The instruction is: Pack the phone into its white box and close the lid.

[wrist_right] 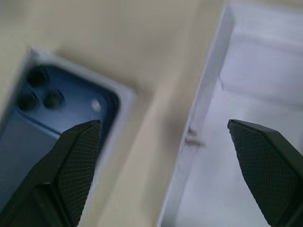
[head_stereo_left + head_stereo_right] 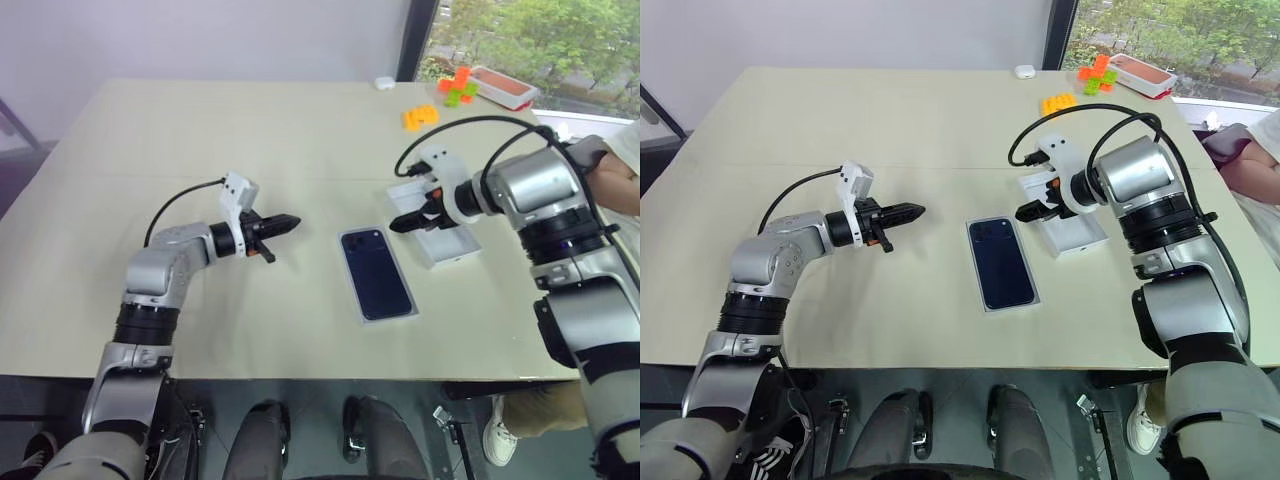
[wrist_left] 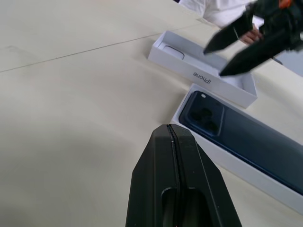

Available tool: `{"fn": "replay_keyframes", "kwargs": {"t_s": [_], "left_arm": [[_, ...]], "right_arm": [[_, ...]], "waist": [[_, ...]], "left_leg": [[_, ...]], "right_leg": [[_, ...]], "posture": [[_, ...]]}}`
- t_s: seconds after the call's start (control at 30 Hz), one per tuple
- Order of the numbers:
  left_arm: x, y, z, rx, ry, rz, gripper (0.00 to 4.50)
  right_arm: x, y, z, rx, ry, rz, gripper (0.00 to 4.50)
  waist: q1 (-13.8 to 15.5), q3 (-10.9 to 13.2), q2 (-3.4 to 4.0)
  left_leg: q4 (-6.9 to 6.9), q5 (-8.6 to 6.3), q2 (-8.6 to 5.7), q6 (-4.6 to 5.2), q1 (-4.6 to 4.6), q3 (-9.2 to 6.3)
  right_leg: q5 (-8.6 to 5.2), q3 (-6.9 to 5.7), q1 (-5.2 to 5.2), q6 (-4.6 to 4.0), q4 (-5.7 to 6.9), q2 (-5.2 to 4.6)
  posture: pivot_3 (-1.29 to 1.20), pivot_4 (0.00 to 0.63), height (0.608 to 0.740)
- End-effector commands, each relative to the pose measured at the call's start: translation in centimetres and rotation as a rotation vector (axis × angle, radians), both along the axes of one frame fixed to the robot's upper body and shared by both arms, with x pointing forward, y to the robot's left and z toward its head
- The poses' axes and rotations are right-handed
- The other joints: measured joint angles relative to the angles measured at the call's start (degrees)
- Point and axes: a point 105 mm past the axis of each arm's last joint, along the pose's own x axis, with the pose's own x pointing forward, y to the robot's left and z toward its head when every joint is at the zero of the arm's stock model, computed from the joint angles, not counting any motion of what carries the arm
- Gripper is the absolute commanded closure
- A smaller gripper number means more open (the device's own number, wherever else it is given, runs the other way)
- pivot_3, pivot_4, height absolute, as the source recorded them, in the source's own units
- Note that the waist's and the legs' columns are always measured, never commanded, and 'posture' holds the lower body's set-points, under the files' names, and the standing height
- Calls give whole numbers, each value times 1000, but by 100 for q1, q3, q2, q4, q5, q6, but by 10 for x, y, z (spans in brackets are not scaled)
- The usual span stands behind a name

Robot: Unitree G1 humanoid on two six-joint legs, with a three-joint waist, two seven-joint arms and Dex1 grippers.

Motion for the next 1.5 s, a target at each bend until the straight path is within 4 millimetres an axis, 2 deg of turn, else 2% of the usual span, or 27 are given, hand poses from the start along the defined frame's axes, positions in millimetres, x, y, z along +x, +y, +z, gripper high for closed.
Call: {"fn": "replay_keyframes", "kwargs": {"t_s": [0.03,0.17,0.3,0.47,0.57,0.8,0.83,0.97,1.07,1.2,1.27,1.37,1.43,1.5], "left_arm": [[-3,-2,12,-32,-53,1,4500],[-6,-3,10,-34,-52,2,4500],[-6,-6,10,-39,-53,6,4500],[-6,-7,10,-35,-54,12,4500],[-4,-6,11,-35,-56,19,4500],[-3,-3,15,-30,-62,31,4500],[-2,-2,15,-27,-62,34,4500],[0,2,15,-21,-62,50,4500],[0,3,15,-23,-57,52,4500],[0,6,18,-42,-53,58,4500],[0,11,18,-50,-48,76,4500],[1,20,20,-54,-51,103,4500],[1,26,23,-57,-58,118,4500],[2,35,26,-65,-63,137,4500]], "right_arm": [[3,-10,6,-22,-16,-44,50],[-3,-5,-5,-53,9,-7,50],[-4,-6,-17,-71,27,-43,50],[-4,-4,-22,-81,10,-56,50],[-3,-5,-26,-126,-13,-60,760],[-6,4,-31,-125,-32,-67,4182],[-6,5,-31,-130,-40,-71,4410],[-8,8,-29,-105,-39,-85,4410],[-1,10,-16,-40,-64,-133,4410],[4,30,12,202,-61,-153,4410],[5,43,29,312,-99,-125,4410],[12,51,57,467,-192,-132,4410],[10,59,74,573,-240,-90,4410],[-2,75,92,755,-184,-19,4410]], "waist": [[-10,0,0],[-56,0,0],[-98,0,0],[-100,-1,-1],[-101,-1,-1],[-109,-3,-2],[-108,-3,-2],[-106,-3,-2],[-118,-3,-2],[-127,-1,1],[-118,-1,1],[-111,-1,1],[-99,-1,1],[-102,-1,1]], "left_leg": [[0,0,0,0,0,0],[0,1,5,-1,2,-2],[0,1,9,-1,2,-3],[3,1,9,-1,4,-5],[3,1,9,-1,4,-5],[3,1,11,-2,7,-8],[5,1,11,-2,8,-8],[7,3,11,-1,9,-11],[6,3,11,-1,9,-10],[4,3,12,-1,6,-9],[1,3,14,-2,6,-9],[-4,3,15,-1,5,-10],[-5,3,15,-1,4,-9],[-6,3,13,-1,0,-9]], "right_leg": [[0,0,0,0,1,1],[0,0,-2,-1,4,7],[1,1,-1,0,4,4],[1,2,1,0,4,3],[1,2,1,-1,5,3],[1,4,3,-1,6,5],[1,4,4,-1,5,5],[1,5,6,-2,6,5],[1,5,4,-2,5,6],[2,6,-1,-2,7,6],[2,6,-3,-3,9,8],[2,5,-3,-3,8,10],[2,5,-3,-3,6,8],[2,2,-3,-2,3,4]], "posture": [[0,150,740],[0,150,740],[0,150,740],[0,150,740],[0,150,740],[0,150,740],[0,150,740],[0,150,740],[0,150,740],[0,150,740],[0,150,740],[0,150,740],[0,150,740],[0,150,740]]}}
